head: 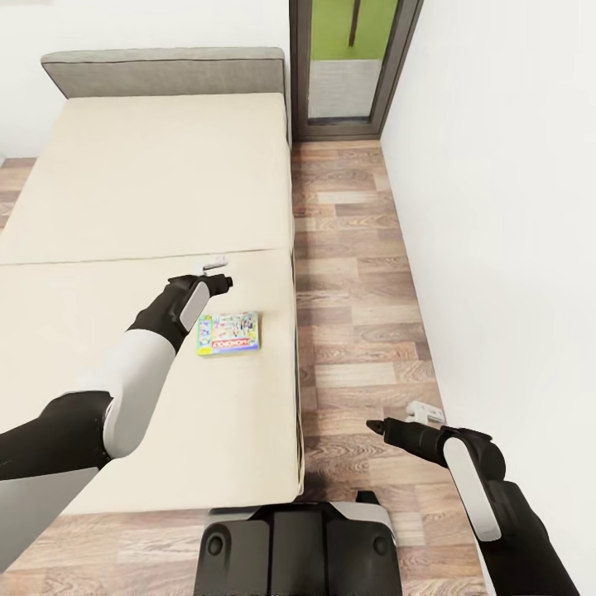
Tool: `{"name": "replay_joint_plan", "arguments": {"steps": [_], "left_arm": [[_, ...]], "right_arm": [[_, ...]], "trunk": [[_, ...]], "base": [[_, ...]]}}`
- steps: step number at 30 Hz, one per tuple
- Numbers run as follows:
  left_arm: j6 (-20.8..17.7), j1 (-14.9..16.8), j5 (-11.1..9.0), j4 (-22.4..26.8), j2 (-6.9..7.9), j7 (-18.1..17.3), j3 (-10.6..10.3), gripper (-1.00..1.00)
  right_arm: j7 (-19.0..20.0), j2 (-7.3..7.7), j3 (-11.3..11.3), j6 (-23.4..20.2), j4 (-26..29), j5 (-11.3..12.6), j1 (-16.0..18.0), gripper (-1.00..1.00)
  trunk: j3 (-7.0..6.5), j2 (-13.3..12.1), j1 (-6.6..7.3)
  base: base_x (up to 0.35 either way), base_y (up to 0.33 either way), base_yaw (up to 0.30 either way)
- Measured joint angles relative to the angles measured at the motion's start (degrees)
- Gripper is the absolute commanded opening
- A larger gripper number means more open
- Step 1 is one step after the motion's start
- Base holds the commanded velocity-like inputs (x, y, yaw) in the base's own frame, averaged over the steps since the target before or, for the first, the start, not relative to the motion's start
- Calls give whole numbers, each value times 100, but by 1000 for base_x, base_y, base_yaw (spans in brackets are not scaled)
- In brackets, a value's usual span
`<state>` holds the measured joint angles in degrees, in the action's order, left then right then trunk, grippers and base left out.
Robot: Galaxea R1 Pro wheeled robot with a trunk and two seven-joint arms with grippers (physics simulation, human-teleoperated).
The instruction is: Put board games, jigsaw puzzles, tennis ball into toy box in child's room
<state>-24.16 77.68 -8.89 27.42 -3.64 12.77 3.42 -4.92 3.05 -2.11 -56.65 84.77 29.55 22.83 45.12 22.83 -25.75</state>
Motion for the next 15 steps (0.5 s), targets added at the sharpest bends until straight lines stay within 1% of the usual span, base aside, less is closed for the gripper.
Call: {"name": "replay_joint_plan", "arguments": {"steps": [15], "left_arm": [[44,0,1,0,-6,8,0,100]], "right_arm": [[-1,30,-9,0,-59,-1,5,100]], "trunk": [[142,0,0]], "base": [[0,0,0]]}}
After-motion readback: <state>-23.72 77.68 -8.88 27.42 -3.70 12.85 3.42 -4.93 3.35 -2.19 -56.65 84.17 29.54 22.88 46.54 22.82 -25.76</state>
